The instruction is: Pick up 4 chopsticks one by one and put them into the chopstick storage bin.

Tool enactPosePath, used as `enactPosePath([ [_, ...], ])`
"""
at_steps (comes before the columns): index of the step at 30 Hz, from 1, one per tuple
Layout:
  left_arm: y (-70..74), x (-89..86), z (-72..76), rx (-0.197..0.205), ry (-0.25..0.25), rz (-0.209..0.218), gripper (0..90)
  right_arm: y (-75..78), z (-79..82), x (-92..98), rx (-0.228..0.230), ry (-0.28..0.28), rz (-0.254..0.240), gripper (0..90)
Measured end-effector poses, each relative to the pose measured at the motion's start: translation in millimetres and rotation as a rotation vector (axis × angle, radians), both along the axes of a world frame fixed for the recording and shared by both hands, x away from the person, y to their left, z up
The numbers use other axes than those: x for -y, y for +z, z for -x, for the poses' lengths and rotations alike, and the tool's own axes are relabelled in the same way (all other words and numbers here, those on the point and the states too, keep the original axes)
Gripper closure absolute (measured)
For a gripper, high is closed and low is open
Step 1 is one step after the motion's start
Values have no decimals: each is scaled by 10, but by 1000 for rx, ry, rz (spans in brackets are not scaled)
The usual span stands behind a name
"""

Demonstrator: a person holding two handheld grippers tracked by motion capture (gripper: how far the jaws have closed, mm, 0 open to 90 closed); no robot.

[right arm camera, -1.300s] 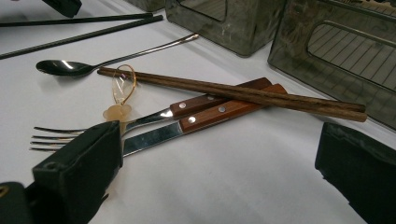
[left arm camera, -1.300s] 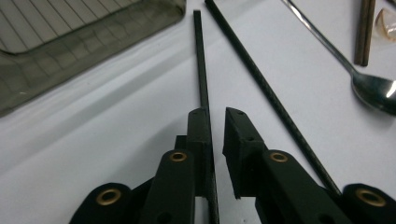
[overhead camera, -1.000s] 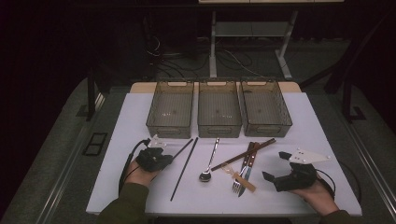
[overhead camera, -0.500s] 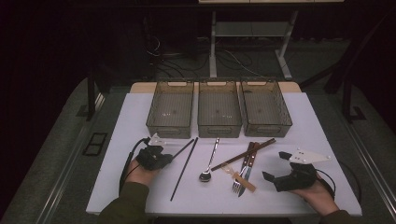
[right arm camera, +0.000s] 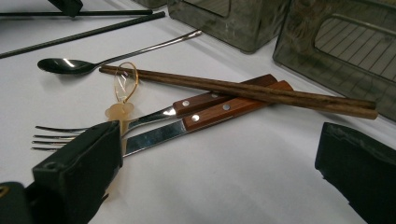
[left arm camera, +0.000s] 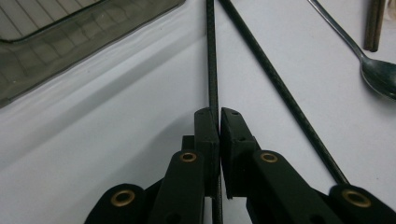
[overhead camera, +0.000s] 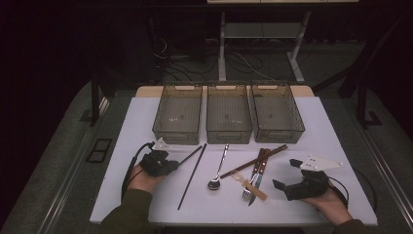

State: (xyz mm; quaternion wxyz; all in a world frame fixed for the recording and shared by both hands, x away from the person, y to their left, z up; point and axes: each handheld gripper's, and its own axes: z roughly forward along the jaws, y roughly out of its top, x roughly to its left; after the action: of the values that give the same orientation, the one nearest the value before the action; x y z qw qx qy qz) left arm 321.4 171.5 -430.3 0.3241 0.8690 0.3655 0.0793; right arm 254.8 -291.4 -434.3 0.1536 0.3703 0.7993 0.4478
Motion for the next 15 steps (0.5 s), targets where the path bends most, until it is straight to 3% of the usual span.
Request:
enactPosePath([
  [5,80,-35,22,22,-20,3,859,-2,-5,6,1,2,-4,10],
  [15,194,-42,37,23,-50,43,859,5,-6,13,2,2,-8,10],
])
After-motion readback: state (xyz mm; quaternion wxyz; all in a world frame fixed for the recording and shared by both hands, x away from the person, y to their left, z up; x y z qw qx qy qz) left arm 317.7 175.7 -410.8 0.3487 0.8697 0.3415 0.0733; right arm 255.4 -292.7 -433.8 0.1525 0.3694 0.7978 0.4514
